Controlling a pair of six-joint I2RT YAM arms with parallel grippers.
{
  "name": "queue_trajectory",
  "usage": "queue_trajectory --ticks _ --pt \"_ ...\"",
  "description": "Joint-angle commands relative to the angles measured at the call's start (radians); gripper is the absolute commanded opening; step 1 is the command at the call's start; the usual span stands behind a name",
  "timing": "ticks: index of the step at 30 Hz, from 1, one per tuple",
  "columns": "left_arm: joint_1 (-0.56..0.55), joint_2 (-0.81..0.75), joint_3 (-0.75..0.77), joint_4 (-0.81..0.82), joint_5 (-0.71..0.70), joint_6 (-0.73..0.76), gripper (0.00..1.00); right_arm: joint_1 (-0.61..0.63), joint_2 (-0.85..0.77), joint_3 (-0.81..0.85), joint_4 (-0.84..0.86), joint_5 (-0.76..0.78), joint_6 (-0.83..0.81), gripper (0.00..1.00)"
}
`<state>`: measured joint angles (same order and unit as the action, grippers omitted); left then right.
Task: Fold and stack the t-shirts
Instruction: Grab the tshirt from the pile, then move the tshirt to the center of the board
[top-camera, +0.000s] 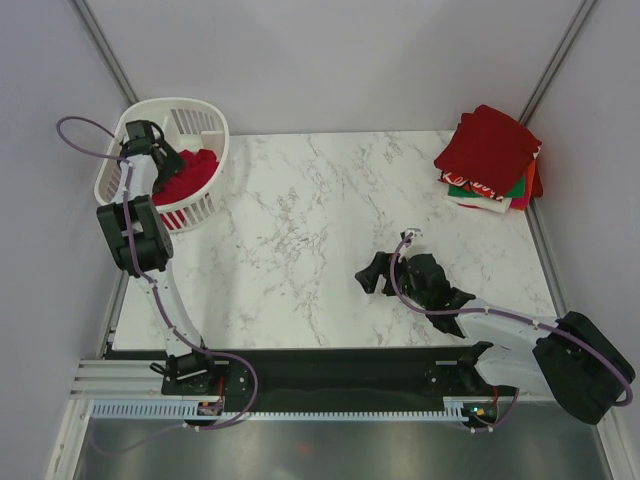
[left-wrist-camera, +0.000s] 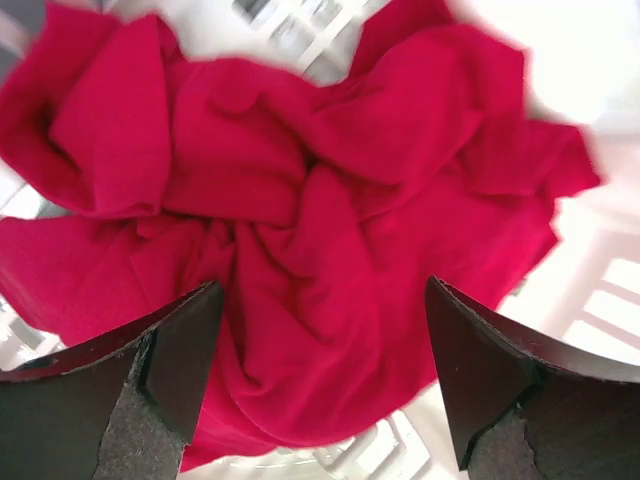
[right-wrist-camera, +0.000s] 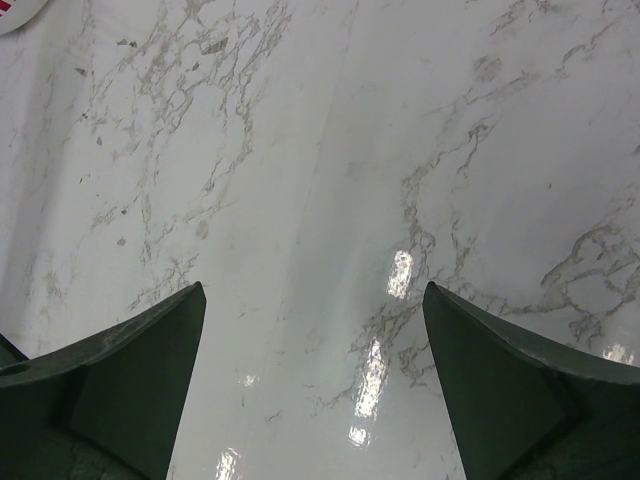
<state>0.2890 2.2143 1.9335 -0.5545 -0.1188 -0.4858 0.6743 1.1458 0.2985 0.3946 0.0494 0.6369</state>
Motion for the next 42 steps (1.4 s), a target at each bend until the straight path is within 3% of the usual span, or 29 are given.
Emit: queue_trajectory --ticks 1,6,8,11,12,13,14,20,25,28,33,38,41,42 --pt "0.016 0.027 -0.011 -0.025 0.034 -0.077 0.89 -0.001 0.005 0.041 0.015 -0.005 0.007 0.98" --pt "0.016 0.057 -0.004 -0.028 0.033 -0.077 0.88 -0.001 0.012 0.045 0.012 -0.006 0.007 0.98" --pt "0.016 0.068 0.007 -0.028 0.036 -0.074 0.79 -0.001 0.017 0.048 0.010 -0.005 0.009 0.98" --pt "0.016 0.087 0.031 -0.027 0.056 -0.068 0.41 -0.001 0.020 0.051 0.009 -0.005 0.009 0.98" --pt "0.015 0.090 0.041 -0.027 0.062 -0.066 0.19 -0.001 0.023 0.053 0.007 -0.005 0.007 0.98" --pt "0.016 0.091 0.042 -0.027 0.067 -0.065 0.07 -0.002 0.025 0.053 0.006 -0.005 0.007 0.98" --pt "0.016 0.088 0.044 -0.027 0.071 -0.063 0.02 -0.002 0.028 0.056 0.006 -0.005 0.009 0.98" --pt "0.013 -0.002 0.038 -0.028 0.042 -0.060 0.02 -0.001 0.034 0.059 0.003 -0.003 0.009 0.98" --pt "-0.028 -0.137 0.165 -0.028 0.089 -0.047 0.02 -0.001 0.031 0.057 0.007 0.000 0.009 0.98" --pt "-0.111 -0.217 0.338 -0.028 0.106 0.019 0.02 -0.001 0.019 0.050 0.012 0.000 0.010 0.98" --pt "-0.344 -0.368 0.591 -0.004 0.110 0.160 0.02 -0.001 -0.003 0.036 0.013 0.009 0.017 0.98" --pt "-0.479 -0.531 0.489 0.033 0.103 0.174 0.08 -0.001 -0.147 -0.033 0.016 0.078 0.032 0.98" --pt "-0.502 -0.667 0.280 0.033 0.181 0.139 0.20 -0.001 -0.340 -0.032 -0.080 0.127 -0.011 0.98" --pt "-0.514 -0.708 0.219 0.031 0.198 0.139 0.31 -0.001 -0.392 -0.016 -0.129 0.151 -0.028 0.98"
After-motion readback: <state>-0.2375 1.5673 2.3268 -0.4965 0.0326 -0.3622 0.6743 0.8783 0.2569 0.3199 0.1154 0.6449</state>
